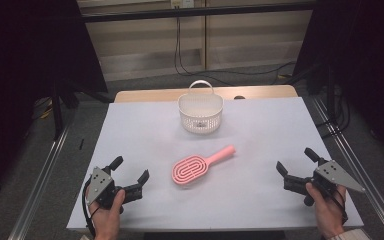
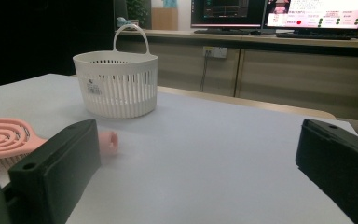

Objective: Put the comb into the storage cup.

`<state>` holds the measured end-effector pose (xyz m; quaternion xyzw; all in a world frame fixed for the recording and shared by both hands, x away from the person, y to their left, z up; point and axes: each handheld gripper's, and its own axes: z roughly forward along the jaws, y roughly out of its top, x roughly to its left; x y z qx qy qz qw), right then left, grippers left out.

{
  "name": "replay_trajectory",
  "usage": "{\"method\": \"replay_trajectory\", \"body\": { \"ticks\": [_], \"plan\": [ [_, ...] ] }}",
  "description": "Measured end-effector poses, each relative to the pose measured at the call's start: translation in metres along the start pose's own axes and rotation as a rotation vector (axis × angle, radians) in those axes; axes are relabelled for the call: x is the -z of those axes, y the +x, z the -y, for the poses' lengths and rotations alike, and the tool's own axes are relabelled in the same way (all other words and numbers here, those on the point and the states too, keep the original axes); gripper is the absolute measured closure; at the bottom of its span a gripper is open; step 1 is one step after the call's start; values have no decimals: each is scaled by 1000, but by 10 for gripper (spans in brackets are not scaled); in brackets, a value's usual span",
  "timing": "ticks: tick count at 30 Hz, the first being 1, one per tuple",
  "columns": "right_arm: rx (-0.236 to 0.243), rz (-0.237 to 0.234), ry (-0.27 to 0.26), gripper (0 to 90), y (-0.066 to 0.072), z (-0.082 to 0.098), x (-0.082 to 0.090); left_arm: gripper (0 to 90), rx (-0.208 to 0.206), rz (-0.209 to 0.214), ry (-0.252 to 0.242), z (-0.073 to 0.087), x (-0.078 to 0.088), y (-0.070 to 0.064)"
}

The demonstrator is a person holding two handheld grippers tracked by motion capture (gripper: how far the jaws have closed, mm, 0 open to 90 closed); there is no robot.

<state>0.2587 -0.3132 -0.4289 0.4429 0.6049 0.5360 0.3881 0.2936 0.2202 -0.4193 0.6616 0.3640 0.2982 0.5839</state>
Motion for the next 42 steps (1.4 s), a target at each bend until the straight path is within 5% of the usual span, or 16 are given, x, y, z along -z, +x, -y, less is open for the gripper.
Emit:
{"method": "replay_trajectory", "body": {
  "ticks": [4,22,30,42],
  "plan": [
    [-4,0,1,0,0,0,0,26,8,-17,9,1,0,2],
    [-5,-27,-2,0,0,1,-1,26,-16,23,26,-1,-6,-5],
    [-1,-30,-7,0,1,0,0,27,-9,72,28,-3,-6,-8],
    [11,-40,1,0,3,0,0,19,-57,141,6,-13,-11,-21]
  ]
}}
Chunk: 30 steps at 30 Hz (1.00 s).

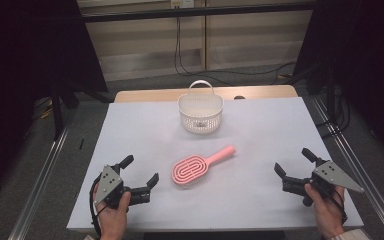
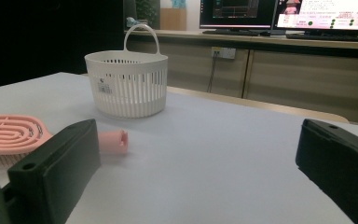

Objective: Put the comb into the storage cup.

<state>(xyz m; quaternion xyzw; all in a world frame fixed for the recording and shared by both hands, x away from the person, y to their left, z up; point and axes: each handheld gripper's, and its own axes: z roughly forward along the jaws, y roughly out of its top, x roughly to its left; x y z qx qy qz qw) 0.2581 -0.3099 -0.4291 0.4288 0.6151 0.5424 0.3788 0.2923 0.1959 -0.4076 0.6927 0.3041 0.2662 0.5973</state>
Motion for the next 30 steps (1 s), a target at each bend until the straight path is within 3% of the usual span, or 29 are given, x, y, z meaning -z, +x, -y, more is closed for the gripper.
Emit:
{"method": "replay_trajectory", "body": {
  "ticks": [6,8,11,16,18,22,23,27,28,30],
  "plan": [
    [1,-16,3,0,1,0,0,21,-1,42,35,-1,-11,-4],
    [0,-16,4,0,1,0,0,22,22,62,55,0,-16,-4],
    [-2,-20,10,0,1,1,-1,31,11,75,87,1,-23,-3],
    [-4,-20,10,0,1,1,-1,48,-1,107,89,-5,-28,-2],
    [-2,-20,10,0,0,1,-1,48,3,138,78,-11,-29,-5],
    [-3,-22,9,0,0,1,-1,45,-1,142,69,-16,-31,-4],
    [-3,-21,14,0,1,1,-1,51,-10,169,83,-19,-34,-2],
    [-8,-25,17,0,1,1,-1,61,-28,180,121,-20,-41,2],
    [-10,-25,17,0,1,1,-1,67,-9,202,137,-19,-46,5],
    [-10,-24,16,0,0,1,-1,57,-34,213,161,-20,-50,4]
  ]
}}
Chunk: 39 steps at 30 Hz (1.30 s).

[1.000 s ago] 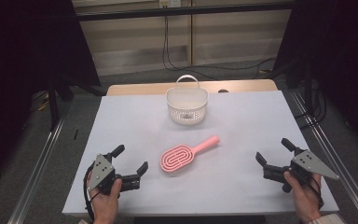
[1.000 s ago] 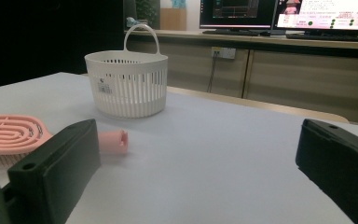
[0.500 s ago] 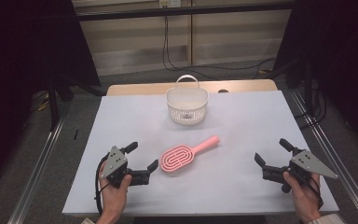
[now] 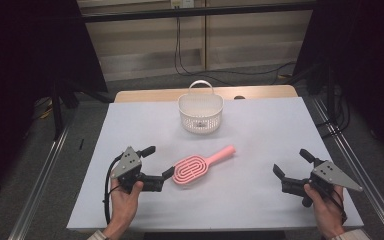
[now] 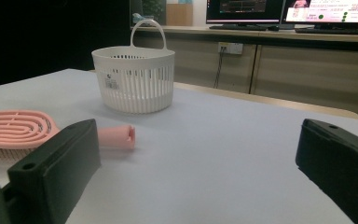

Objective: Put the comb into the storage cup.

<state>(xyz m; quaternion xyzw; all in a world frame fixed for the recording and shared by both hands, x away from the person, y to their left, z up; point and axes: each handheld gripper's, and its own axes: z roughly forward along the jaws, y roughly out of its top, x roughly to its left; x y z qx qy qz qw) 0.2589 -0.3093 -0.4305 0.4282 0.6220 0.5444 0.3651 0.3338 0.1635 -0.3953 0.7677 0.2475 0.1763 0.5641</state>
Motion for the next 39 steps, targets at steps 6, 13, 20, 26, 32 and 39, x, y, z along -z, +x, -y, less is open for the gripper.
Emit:
{"method": "replay_trajectory", "body": {
  "ticks": [6,13,20,26,32,39],
  "plan": [
    [2,-1,-1,0,0,0,0,46,-10,33,19,-2,-15,-1],
    [-5,-1,-3,0,-1,0,1,39,-15,41,63,-10,-26,3],
    [-4,-3,-3,0,-1,0,0,34,-25,51,127,-15,-38,4],
    [-3,-8,-3,0,0,0,1,48,-47,117,159,-20,-46,4],
    [-3,-8,-1,0,0,0,1,37,-28,105,241,-21,-55,3],
    [2,-10,0,0,0,0,0,45,-27,160,327,-29,-67,5]
  ]
}}
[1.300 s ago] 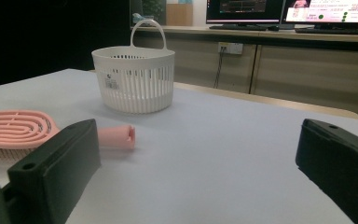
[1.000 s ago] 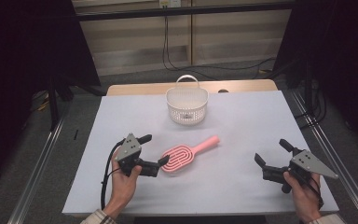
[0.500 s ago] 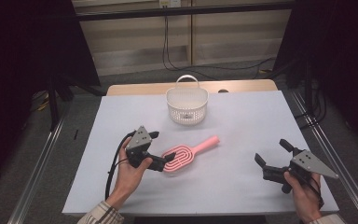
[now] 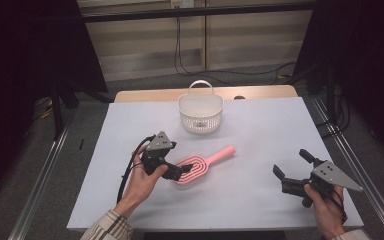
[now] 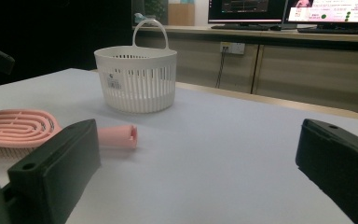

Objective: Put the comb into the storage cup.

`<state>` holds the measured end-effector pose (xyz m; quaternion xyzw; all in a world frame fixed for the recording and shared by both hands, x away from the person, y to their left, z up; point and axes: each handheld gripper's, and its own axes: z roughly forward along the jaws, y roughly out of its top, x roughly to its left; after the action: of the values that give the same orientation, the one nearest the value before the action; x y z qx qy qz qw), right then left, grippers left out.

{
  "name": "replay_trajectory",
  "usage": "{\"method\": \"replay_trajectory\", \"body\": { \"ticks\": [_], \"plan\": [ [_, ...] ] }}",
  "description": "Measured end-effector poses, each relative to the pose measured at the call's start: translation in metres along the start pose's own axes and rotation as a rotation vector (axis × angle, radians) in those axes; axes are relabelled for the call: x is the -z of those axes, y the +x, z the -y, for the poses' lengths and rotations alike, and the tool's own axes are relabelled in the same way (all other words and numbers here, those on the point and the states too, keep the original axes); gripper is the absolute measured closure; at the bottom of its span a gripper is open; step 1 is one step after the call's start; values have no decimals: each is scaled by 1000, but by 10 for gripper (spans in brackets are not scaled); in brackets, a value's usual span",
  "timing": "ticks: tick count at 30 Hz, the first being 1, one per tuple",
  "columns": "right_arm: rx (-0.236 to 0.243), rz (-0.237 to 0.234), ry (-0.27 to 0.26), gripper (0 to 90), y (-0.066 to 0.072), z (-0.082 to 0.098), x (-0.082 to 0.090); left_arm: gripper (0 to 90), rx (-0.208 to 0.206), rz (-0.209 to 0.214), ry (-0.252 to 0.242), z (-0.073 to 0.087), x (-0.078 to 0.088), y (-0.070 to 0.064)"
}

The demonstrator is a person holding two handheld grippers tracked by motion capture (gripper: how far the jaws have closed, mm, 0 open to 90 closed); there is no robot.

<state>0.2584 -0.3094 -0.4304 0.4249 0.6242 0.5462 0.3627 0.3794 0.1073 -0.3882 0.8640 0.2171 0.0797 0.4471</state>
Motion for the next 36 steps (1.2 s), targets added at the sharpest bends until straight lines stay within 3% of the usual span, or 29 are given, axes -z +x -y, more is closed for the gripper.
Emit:
{"method": "replay_trajectory", "body": {
  "ticks": [1,2,4,7,13,17,19,23,25,29,32,36],
  "plan": [
    [0,1,0,0,0,0,0,40,0,0,0,0,0,0],
    [-1,0,0,0,0,0,0,36,5,10,48,-2,-7,-1],
    [-1,-1,1,0,0,0,0,37,2,9,73,-2,-10,-2],
    [-1,-2,0,0,0,0,1,43,12,51,126,-4,-19,-2],
    [1,-2,0,0,0,0,1,54,-26,64,152,-19,-22,-2],
    [4,-5,-1,0,0,0,1,53,-2,92,166,-22,-26,0],
    [5,-6,0,0,0,0,1,52,-6,82,205,-23,-29,1],
    [6,-4,0,0,0,0,1,52,7,101,229,-24,-35,6],
    [5,-6,0,0,0,0,1,50,23,109,221,-23,-38,7],
    [3,-6,2,0,0,0,1,49,-13,108,275,-25,-44,5],
    [3,-6,1,0,0,0,1,47,-17,142,298,-24,-49,7],
    [3,-7,2,0,0,0,1,52,-1,133,330,-20,-56,9]
  ]
}}
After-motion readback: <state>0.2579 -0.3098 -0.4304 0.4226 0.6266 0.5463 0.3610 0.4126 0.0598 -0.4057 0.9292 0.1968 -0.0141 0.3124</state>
